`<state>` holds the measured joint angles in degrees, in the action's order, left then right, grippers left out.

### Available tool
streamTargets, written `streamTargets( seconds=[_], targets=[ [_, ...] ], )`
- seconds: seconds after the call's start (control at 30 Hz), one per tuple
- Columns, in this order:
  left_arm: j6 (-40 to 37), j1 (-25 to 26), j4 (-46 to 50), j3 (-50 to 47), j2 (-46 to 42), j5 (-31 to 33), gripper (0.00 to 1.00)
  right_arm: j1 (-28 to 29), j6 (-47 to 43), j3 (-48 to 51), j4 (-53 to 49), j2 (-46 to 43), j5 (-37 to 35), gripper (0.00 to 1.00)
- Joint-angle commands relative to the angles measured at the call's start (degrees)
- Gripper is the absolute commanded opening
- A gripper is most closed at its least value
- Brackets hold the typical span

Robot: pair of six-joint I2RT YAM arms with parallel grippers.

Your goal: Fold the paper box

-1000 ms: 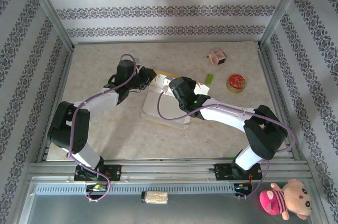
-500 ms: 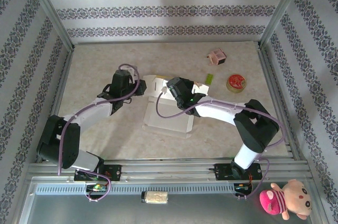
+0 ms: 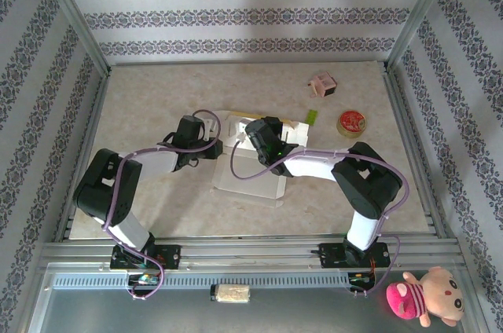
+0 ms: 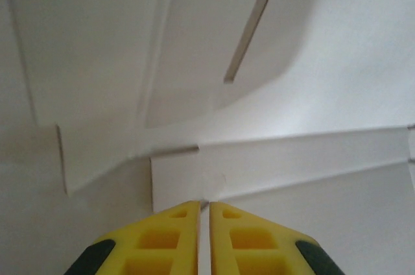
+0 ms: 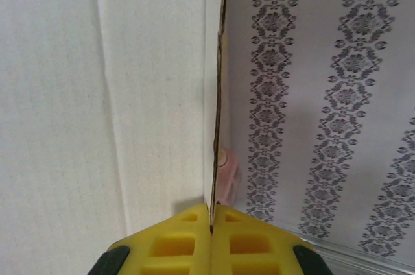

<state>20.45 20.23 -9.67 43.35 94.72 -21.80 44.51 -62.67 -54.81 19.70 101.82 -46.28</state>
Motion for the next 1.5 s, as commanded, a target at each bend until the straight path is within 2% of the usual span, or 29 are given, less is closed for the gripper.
streamTargets(
  seconds=[0.0, 0.17, 0.33, 0.47, 0.6, 0.73, 0.87, 0.97, 1.1, 1.3, 1.47],
  targets=[
    [1.38, 0.63, -1.25, -0.48, 1.78, -3.04, 0.14, 0.58, -3.69, 0.93, 4.55, -2.73, -2.49, 0.0],
    [-0.81, 0.62, 0.67, 0.72, 3.74, 1.3, 0.19, 1.47, -4.63, 1.0, 4.99, -2.85, -2.59, 0.0],
    [-4.96, 0.57, 1.59, 4.29, 5.99, 2.08, 0.3, 2.14, -4.67, 1.02, 4.95, -2.68, -2.37, 0.0],
    [-6.68, 0.39, -1.8, 5.78, 7.73, 1.89, 0.37, 2.28, -4.54, 1.05, 4.71, -2.7, -2.23, 0.0],
    [-8.59, 0.25, -3.73, 6.45, 9.32, 5.18, 0.49, 2.34, -3.96, 1.11, 3.87, -2.71, -1.96, 0.0],
    [-11.08, 0.17, -6.64, 6.01, 9.18, 7.04, 0.55, 2.38, -3.6, 1.38, 3.43, -2.6, -1.53, 0.0],
    [-12.97, 0.09, -9.11, 5.42, 7.59, 8.44, 0.56, 2.26, -3.24, 1.26, 2.97, -2.1, -1.41, 0.0],
    [-14.44, -0.36, -7.31, 6.69, 7.31, 10.05, 0.55, 2.07, -2.41, 0.89, 2.17, -2.06, -1.03, 0.0],
    [-13.24, -2.63, -0.98, 11.01, 9.7, 4.72, 0.54, 1.9, -1.5, 0.59, 1.3, -2.12, -0.72, 0.0],
    [-10.92, -3.91, 2.66, 14.18, 14.11, -2.3, 0.53, 1.72, -1.06, 0.19, 0.89, -1.95, -0.58, 0.0],
    [-9.64, -3.91, 5.51, 16.12, 17.04, -4.04, 0.53, 1.76, -0.87, 0.3, 0.64, -1.84, -0.73, 0.0]
  ],
)
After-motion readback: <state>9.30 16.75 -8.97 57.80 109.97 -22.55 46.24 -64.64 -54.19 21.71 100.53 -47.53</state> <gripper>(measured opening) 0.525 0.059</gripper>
